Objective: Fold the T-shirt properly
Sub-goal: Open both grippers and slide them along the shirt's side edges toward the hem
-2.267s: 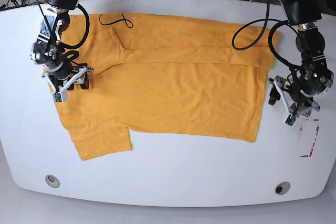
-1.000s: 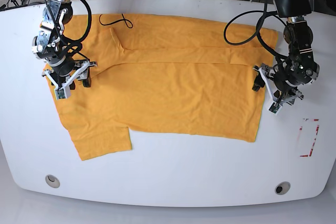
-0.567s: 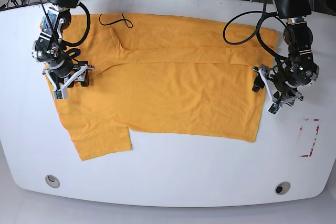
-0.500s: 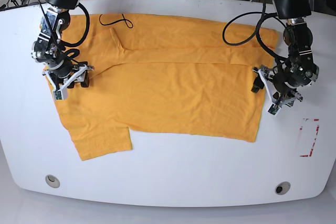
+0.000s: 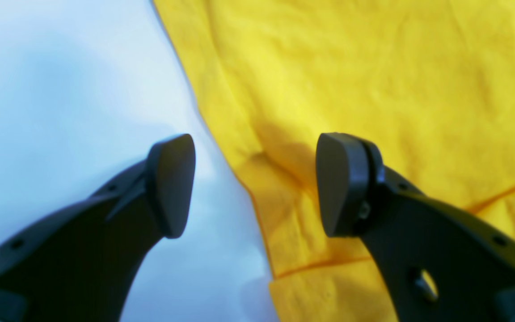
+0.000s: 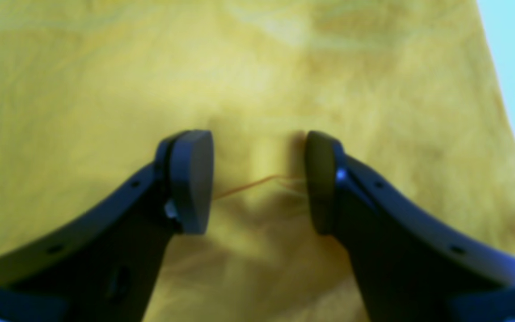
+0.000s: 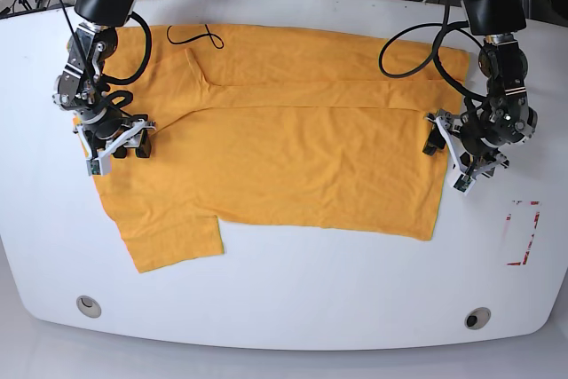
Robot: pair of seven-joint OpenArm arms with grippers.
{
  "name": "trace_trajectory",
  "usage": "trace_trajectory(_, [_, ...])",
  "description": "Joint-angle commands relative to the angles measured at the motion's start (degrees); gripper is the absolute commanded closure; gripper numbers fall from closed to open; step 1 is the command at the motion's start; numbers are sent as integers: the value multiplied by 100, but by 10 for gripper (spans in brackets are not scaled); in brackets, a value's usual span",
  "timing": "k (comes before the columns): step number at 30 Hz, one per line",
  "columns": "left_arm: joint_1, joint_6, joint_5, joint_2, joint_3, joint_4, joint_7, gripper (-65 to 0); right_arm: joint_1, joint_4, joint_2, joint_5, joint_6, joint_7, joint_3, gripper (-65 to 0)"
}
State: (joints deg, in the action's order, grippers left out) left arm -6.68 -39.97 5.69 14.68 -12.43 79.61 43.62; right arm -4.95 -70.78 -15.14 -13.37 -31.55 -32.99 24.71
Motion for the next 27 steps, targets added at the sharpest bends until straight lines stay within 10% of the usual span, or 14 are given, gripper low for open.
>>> trace_trajectory(1, [-106,-3,93,82,-25,273,-80,-394,-106,-132,-82,58,-29,-205,20,-317])
trace_trajectory(27, [-135,-3,41,84,-4,632,159,-394,-189,-621,-138,20,-41,-261,26,-322])
